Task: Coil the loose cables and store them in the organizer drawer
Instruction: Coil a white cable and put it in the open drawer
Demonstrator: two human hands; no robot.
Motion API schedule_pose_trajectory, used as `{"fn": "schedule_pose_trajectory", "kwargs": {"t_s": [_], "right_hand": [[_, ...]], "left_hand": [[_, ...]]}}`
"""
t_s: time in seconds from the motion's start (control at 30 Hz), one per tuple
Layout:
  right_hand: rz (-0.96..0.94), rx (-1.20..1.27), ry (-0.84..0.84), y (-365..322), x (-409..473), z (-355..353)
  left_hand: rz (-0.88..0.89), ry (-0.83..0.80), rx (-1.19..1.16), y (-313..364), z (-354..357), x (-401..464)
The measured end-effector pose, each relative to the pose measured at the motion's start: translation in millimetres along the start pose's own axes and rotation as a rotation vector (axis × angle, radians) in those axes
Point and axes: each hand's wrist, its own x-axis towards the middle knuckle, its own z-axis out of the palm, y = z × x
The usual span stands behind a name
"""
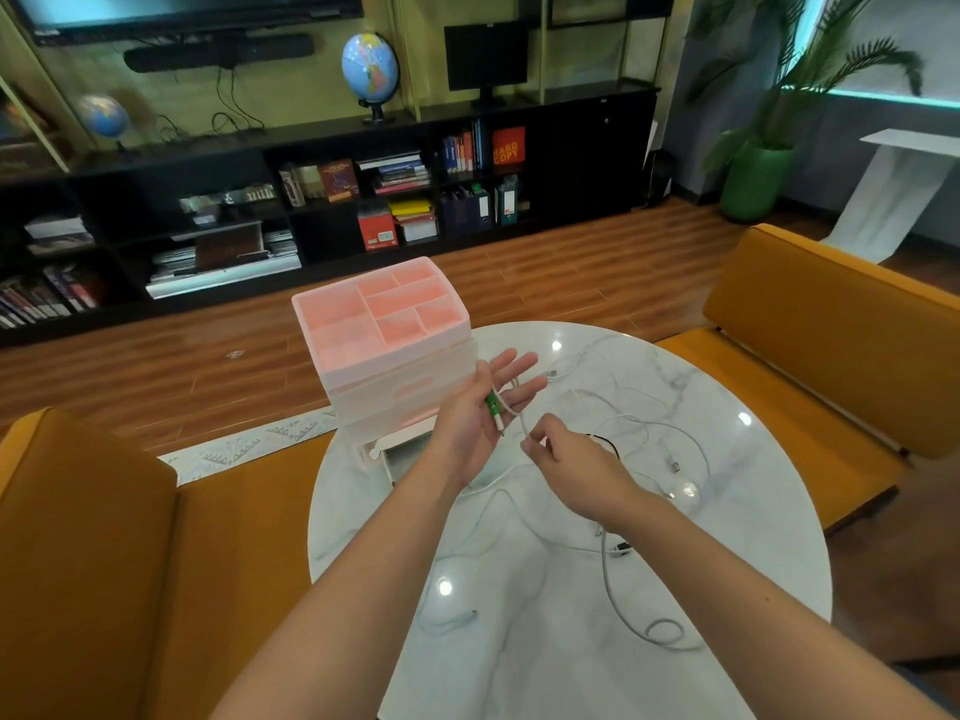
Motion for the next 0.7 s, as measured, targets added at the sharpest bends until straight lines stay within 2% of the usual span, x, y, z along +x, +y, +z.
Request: {"fn": "schedule_pose_trajectory", "kwargs": {"t_s": [0.1,0.33,0.57,0.7], "right_hand": [[-0.055,-0.01,-0.03,-3.3,-3.0,-2.1],[0.012,0.117,-0.139,-3.1,-2.0,-27.4],[-0.058,0.122,-0.28,-12.4,-4.7,-49.9],[-0.062,0.11,-0.189,-15.1,-0.6,-61.6]], "left_hand": [[0.039,0.002,0.092,-2.0,-4.8,3.2],[0.025,0.041,0.709,-0.2,-11.3,-0.1],[0.018,-0.065,1.057,-0.4,-10.4,-4.1],[-0.033,-0.15,1.155,1.1,-13.7,-9.3]]}}
